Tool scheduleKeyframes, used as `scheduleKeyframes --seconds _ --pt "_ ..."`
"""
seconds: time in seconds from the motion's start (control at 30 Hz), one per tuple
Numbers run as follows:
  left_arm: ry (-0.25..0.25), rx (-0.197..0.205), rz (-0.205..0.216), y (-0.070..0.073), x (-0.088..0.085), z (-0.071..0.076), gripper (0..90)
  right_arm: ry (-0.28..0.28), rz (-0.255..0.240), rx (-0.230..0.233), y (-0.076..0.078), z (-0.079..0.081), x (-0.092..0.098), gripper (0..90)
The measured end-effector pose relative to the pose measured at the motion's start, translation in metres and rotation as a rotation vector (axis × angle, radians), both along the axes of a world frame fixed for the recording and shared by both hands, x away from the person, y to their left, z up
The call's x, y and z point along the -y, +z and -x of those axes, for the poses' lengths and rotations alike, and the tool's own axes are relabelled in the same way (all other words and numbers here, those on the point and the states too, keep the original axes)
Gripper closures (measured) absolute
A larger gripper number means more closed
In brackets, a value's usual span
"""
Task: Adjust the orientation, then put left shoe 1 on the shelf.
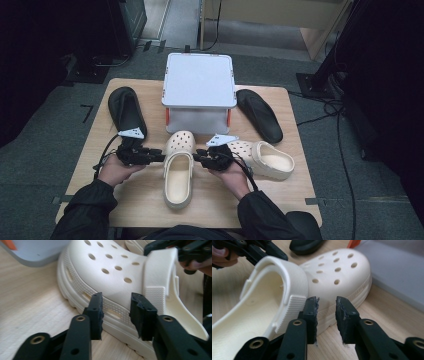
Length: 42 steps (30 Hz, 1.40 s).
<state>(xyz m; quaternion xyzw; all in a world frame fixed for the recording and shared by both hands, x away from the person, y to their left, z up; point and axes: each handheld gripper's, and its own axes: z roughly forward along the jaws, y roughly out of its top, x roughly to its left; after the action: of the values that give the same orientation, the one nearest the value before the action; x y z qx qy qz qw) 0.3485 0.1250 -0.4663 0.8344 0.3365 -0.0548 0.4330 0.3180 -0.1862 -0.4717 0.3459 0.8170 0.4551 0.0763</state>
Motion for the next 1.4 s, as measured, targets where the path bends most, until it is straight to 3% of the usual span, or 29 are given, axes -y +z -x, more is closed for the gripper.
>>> scheduleKeyframes --seconds 0.2,0.47,0.77,0.9,1.0,1.07,1.13,1.4 --pt "0.018 0.015 0.025 0.013 -0.002 -0.008 55.7 0.02 -0.028 0.018 0.019 0.004 0.004 62.8" --pt "0.022 0.046 0.002 0.026 0.005 -0.019 54.5 0.065 -0.062 0.035 0.033 0.011 -0.003 53.6" --pt "-0.013 0.064 0.011 0.053 0.012 -0.04 51.8 0.1 -0.006 -0.015 0.018 0.006 -0.022 48.2" --pt "0.007 0.07 0.038 0.06 0.009 -0.046 53.0 0.072 0.019 0.0 0.011 0.002 -0.028 46.2" --pt "0.012 0.085 0.055 0.073 0.005 -0.053 54.1 0.049 0.049 0.014 0.008 0.001 -0.029 44.9" --pt "0.008 0.094 0.061 0.08 0.005 -0.057 54.1 0.043 0.044 0.013 0.007 0.0 -0.03 44.6" --pt "0.005 0.1 0.064 0.087 0.005 -0.059 54.1 0.03 0.027 0.0 0.007 -0.001 -0.03 45.5" --pt "0.013 0.144 0.052 0.108 0.014 -0.077 60.0 -0.008 0.053 -0.001 0.009 -0.001 -0.032 51.9"
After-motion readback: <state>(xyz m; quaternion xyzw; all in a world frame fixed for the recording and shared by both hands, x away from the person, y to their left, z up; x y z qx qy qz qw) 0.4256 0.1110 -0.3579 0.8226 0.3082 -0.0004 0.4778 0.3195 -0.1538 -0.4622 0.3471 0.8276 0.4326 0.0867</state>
